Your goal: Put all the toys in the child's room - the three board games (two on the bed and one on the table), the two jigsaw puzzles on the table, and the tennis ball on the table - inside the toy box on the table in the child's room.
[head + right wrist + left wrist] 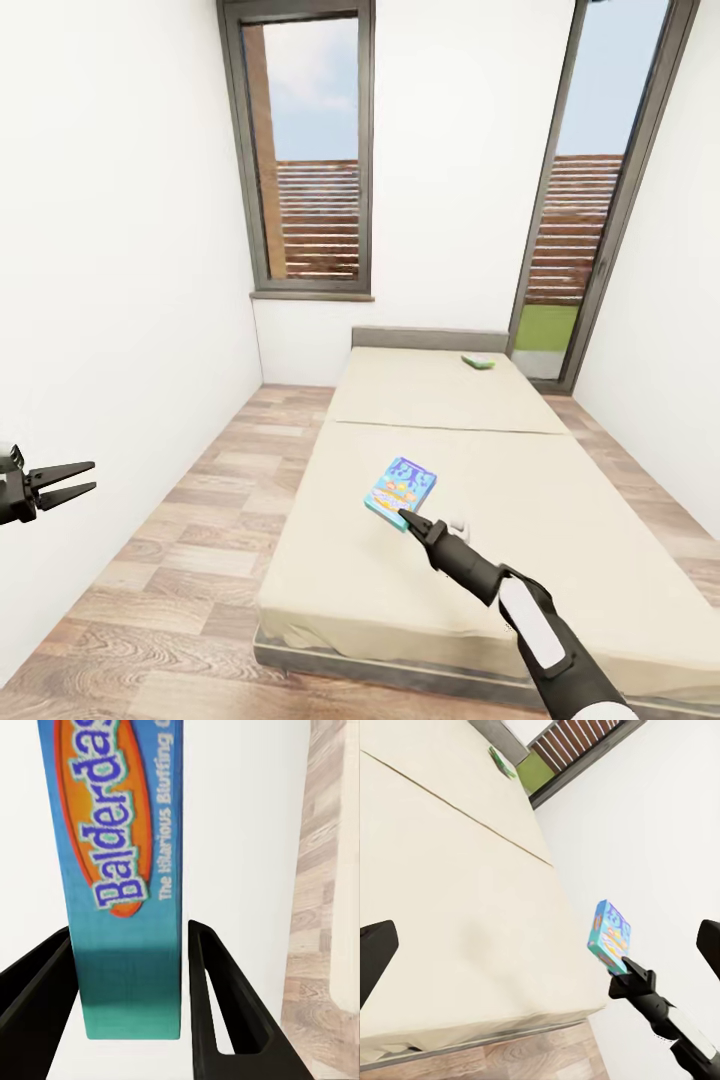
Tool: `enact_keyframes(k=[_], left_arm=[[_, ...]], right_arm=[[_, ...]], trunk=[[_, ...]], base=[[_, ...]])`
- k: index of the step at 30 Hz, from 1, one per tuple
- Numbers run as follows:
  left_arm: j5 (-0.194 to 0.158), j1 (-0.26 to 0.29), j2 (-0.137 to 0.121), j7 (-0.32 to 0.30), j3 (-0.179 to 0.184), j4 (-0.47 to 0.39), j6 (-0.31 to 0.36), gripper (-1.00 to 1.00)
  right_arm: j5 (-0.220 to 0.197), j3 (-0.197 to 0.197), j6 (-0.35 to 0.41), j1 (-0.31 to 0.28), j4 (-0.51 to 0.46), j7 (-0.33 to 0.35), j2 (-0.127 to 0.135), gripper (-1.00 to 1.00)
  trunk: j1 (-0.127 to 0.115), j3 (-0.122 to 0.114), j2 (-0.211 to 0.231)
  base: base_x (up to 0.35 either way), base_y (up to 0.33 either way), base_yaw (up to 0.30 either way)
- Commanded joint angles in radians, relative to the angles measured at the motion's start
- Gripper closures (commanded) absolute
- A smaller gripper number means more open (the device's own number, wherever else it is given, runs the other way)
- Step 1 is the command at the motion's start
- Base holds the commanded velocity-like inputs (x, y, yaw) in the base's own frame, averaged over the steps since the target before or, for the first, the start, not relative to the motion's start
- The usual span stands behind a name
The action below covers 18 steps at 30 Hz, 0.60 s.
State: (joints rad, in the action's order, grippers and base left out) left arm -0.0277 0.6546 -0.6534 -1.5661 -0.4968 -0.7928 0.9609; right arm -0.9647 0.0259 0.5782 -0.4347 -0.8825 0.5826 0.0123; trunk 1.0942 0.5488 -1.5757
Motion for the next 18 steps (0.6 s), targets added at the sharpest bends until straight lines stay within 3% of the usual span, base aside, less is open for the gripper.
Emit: enact_keyframes(k=[1, 6, 9, 14, 18], left_arm=[[0.002, 0.001, 0.000, -0.005, 0.000, 0.000, 0.011, -1.00], [0.002, 0.000, -0.001, -0.005, 0.000, 0.000, 0.013, -1.00], [0.002, 0.001, 0.000, -0.005, 0.000, 0.000, 0.016, -1.00], [0.003, 0.000, 0.003, -0.005, 0.004, 0.000, 0.022, -1.00], [0.005, 0.005, 0.037, -0.005, 0.021, 0.000, 0.030, -1.00]], right_arm=[[-0.006, 0.002, 0.006, -0.001, -0.020, -0.024, 0.001, 1.00], [-0.006, 0.008, 0.025, -0.001, -0.120, -0.063, -0.010, 1.00], [-0.006, 0.037, 0.037, 0.004, -0.187, -0.086, -0.014, 1.00], [-0.010, 0.090, 0.043, 0.005, -0.213, -0.158, -0.013, 1.00], [-0.017, 0.094, 0.041, 0.005, -0.220, -0.171, -0.012, 1.00]], trunk=[[-0.004, -0.002, 0.007], [-0.023, -0.018, 0.042], [-0.035, -0.027, 0.063], [-0.054, -0.043, 0.098], [-0.069, -0.055, 0.126]], base=[[0.000, 0.000, 0.000], [0.000, 0.000, 0.000], [0.000, 0.000, 0.000], [0.000, 0.000, 0.000], [0.000, 0.000, 0.000]])
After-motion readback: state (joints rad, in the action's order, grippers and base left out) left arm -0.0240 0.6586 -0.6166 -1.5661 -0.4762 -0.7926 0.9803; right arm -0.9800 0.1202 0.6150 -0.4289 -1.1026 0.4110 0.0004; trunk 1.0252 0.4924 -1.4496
